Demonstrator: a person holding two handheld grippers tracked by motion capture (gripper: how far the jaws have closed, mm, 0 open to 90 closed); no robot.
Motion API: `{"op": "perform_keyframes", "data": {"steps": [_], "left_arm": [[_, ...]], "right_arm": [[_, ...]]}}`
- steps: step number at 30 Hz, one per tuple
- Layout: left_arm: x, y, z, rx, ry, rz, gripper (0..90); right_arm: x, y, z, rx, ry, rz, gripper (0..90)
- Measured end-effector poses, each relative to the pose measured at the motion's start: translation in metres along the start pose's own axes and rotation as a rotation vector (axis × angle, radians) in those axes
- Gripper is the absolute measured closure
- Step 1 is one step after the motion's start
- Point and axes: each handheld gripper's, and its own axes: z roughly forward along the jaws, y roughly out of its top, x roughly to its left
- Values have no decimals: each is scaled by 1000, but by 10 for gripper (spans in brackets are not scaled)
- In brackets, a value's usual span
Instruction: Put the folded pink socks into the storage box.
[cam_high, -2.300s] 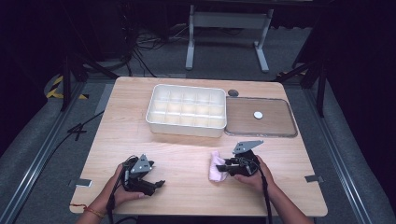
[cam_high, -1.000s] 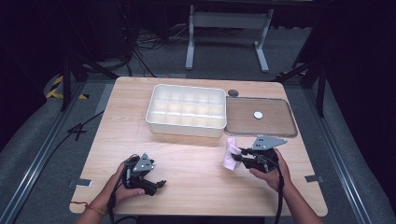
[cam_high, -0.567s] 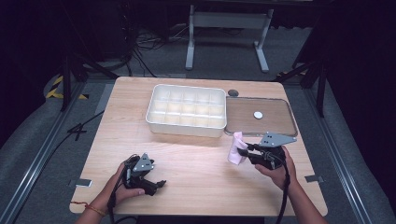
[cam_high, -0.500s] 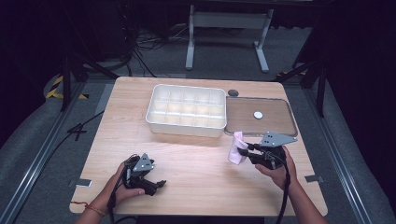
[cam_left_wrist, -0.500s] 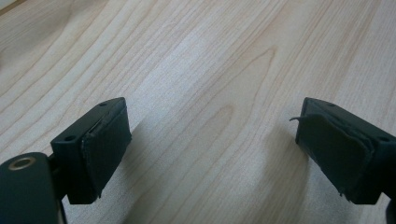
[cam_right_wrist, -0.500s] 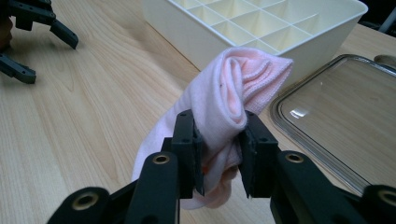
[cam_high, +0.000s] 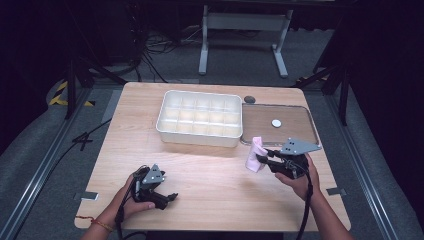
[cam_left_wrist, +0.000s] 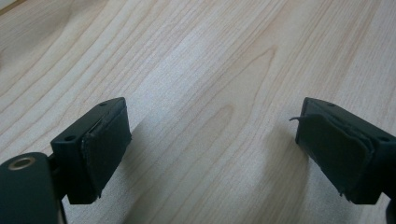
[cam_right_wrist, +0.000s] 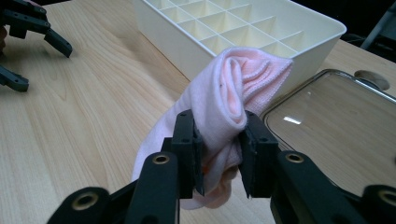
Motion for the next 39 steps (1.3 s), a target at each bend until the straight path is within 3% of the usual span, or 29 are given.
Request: {"op": "perform_keyframes", "data": {"steps": [26, 39], "left_arm": [[0, 0, 0, -1, 0, -2, 102], [0, 0, 0, -2, 0, -2, 103]], "right_arm": [[-12, 44, 4, -34, -28, -52, 707], [-23, 72, 20, -17, -56, -90, 707]]}}
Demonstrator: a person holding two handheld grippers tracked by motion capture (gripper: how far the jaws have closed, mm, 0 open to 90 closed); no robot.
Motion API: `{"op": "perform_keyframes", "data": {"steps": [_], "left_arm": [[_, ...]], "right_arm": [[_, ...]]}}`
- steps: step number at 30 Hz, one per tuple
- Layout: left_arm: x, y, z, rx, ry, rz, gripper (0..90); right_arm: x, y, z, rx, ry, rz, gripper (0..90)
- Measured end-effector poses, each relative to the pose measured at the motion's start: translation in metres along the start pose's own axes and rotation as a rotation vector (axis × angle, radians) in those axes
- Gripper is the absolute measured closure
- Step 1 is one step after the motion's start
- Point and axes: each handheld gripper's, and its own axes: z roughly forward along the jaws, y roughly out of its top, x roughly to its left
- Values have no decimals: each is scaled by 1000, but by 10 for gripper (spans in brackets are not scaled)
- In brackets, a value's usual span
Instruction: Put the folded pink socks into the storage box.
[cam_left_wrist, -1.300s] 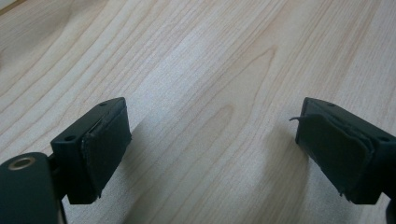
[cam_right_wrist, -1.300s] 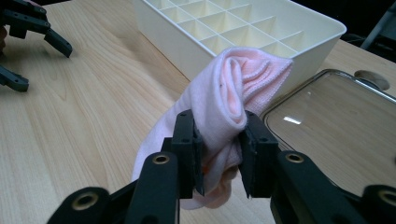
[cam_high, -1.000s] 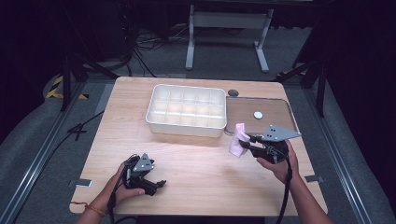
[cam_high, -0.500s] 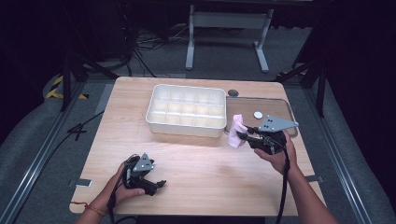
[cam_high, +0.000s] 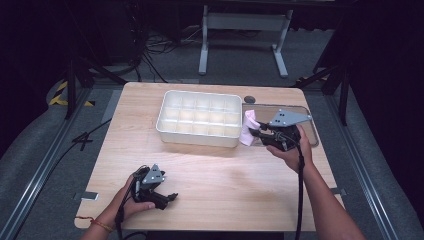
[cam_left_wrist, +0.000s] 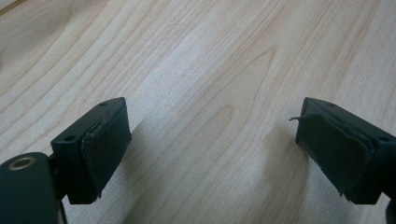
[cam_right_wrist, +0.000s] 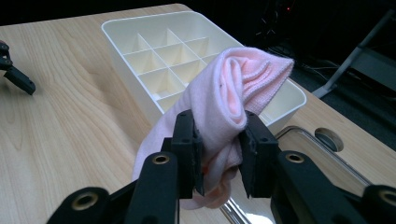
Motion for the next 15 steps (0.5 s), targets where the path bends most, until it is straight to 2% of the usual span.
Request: {"op": "perform_keyframes", "data": {"steps": [15], "left_arm": [[0, 0, 0, 1, 0, 2, 102]], "right_arm": [[-14, 17, 32, 43, -2, -23, 708]]}}
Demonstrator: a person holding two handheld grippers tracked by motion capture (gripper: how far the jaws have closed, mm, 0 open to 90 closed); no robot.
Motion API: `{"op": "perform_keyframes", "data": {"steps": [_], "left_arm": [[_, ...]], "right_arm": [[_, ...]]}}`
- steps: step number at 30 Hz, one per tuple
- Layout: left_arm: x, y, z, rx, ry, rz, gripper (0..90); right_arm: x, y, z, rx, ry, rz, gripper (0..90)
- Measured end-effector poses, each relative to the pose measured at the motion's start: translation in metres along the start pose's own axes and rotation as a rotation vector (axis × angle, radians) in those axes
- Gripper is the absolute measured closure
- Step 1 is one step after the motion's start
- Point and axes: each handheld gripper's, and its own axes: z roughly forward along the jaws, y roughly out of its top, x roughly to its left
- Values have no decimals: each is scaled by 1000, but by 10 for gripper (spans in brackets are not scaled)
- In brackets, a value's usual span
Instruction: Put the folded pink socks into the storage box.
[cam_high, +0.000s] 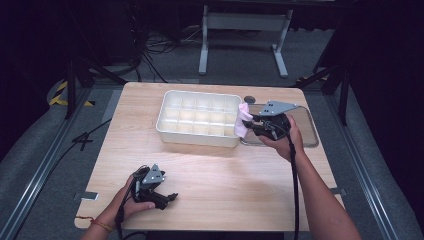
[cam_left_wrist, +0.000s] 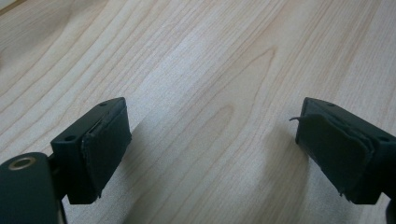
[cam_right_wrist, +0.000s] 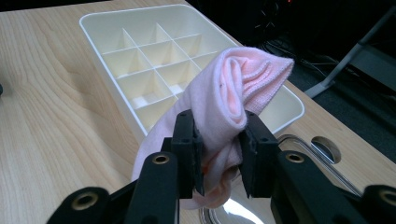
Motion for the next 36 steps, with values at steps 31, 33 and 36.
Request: {"op": "perform_keyframes", "data": {"steps": [31, 33, 36], "left_arm": [[0, 0, 0, 0, 0, 1, 102], [0, 0, 0, 1, 0, 0, 102], [0, 0, 0, 1, 0, 1, 102]], "right_arm": [[-4, 9, 56, 140, -34, -72, 708], [-3, 9, 62, 159, -35, -86, 708], [-3, 8, 64, 167, -37, -85, 708]]}}
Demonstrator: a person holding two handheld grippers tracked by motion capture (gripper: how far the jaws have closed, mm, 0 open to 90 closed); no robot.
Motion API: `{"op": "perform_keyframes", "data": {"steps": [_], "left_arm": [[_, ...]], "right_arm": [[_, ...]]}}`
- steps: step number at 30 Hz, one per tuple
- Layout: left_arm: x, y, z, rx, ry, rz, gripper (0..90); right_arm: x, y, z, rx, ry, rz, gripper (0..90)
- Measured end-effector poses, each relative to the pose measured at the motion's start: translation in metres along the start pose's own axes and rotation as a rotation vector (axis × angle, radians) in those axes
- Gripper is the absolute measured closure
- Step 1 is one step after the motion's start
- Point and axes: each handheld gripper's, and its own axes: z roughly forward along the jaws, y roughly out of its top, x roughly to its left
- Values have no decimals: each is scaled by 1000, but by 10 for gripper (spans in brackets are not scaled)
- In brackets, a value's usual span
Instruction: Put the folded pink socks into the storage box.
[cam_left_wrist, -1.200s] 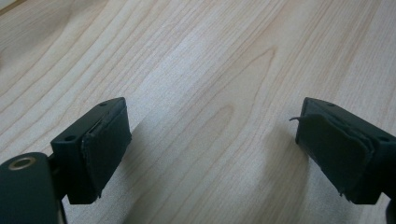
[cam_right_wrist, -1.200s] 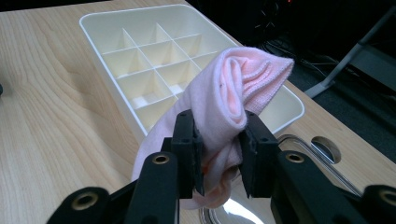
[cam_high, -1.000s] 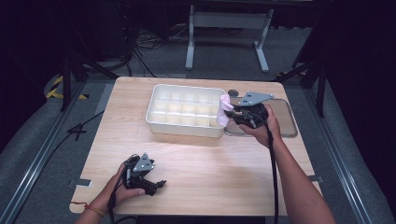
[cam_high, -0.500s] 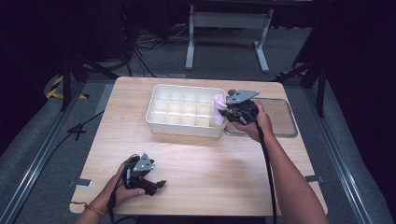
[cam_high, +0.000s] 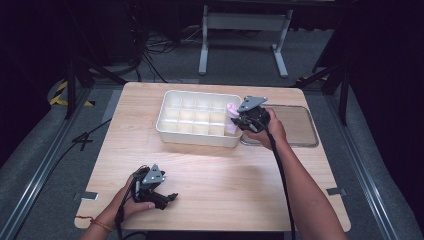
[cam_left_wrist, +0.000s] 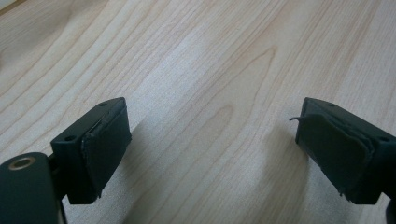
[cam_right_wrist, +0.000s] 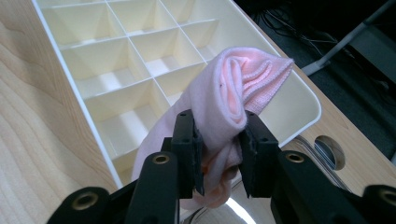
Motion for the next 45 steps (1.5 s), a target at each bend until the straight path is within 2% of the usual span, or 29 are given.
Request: {"op": "perform_keyframes", "data": {"steps": [4, 15, 24, 37, 45], "left_arm": [[0, 0, 0, -2, -1, -3, 102], [0, 0, 0, -5, 0, -6, 102], [0, 0, 0, -4, -1, -4, 102], [0, 0, 0, -5, -1, -6, 102], [0, 0, 0, 2, -4, 2, 102]], "right_arm": [[2, 0, 6, 29, -4, -23, 707], [3, -5, 18, 81, 13, -29, 706], [1, -9, 27, 130, 77, -31, 699], [0, -7, 33, 201, 129, -41, 696], [3, -1, 41, 282, 166, -71, 705]]}}
